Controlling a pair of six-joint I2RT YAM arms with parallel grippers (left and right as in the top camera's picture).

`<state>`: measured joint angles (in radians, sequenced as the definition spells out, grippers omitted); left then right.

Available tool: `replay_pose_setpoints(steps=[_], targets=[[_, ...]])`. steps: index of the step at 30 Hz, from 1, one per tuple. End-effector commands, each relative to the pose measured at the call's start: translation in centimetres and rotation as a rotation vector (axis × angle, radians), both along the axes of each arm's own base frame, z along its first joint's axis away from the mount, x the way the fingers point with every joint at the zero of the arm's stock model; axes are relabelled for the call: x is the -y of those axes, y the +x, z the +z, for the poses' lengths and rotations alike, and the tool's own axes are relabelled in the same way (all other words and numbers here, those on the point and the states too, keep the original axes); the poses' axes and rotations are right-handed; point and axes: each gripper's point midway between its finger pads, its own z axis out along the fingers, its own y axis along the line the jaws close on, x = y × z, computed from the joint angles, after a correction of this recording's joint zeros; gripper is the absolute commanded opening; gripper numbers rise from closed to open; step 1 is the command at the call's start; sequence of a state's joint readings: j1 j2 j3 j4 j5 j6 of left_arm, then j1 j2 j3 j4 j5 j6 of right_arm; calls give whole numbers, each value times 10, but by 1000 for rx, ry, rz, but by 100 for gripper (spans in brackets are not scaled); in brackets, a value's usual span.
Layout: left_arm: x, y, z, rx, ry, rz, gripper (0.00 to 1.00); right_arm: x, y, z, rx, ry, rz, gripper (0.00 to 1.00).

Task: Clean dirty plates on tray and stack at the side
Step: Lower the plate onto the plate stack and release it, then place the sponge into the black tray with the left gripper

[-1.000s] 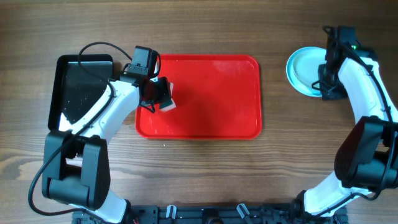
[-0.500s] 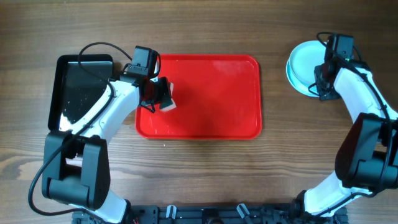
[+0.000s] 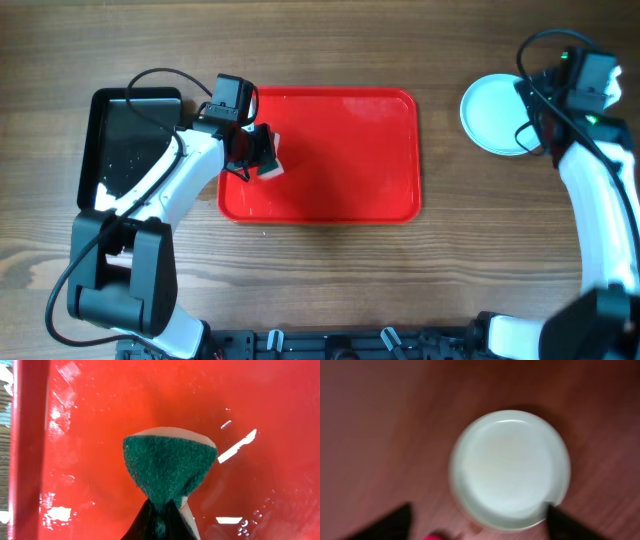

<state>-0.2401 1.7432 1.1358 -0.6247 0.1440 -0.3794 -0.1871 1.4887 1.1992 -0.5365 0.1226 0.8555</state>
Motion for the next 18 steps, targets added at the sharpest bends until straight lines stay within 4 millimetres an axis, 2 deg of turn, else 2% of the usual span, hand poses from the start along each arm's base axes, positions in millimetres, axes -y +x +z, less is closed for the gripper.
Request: replay_pose_setpoints(steps=[1, 2, 5, 6, 7, 8, 10, 12, 13, 14, 16, 18], targets=[[8, -1, 12, 21, -49, -25, 4, -57, 3, 27, 87, 118, 342, 100], [8, 2, 14, 37, -49, -24, 4, -75, -1, 22, 73, 208, 403, 100], [-1, -1, 10, 31, 12, -57, 4, -83, -9, 11, 25, 259, 422, 100], [-13, 0, 17, 42, 51, -53, 4, -83, -14, 5, -7, 268, 416, 100], [-35, 6, 36, 67, 94, 2, 4, -82, -17, 2, -23, 265, 407, 100], [-45, 11, 48, 87, 105, 31, 4, -82, -18, 1, -29, 266, 407, 100], [-87, 20, 83, 154, 149, 143, 4, -83, -21, -1, -44, 274, 405, 100], [-127, 23, 102, 202, 173, 226, 4, -83, -25, -4, -62, 280, 403, 100], [-148, 22, 104, 205, 196, 257, 4, -83, -25, -4, -65, 281, 402, 100], [-178, 19, 101, 194, 232, 319, 4, -83, -25, -4, -64, 282, 401, 99], [-228, 19, 87, 172, 288, 424, 4, -83, -25, -4, -64, 283, 400, 100], [-257, 24, 70, 159, 293, 487, 4, -83, -25, -4, -64, 283, 401, 100]])
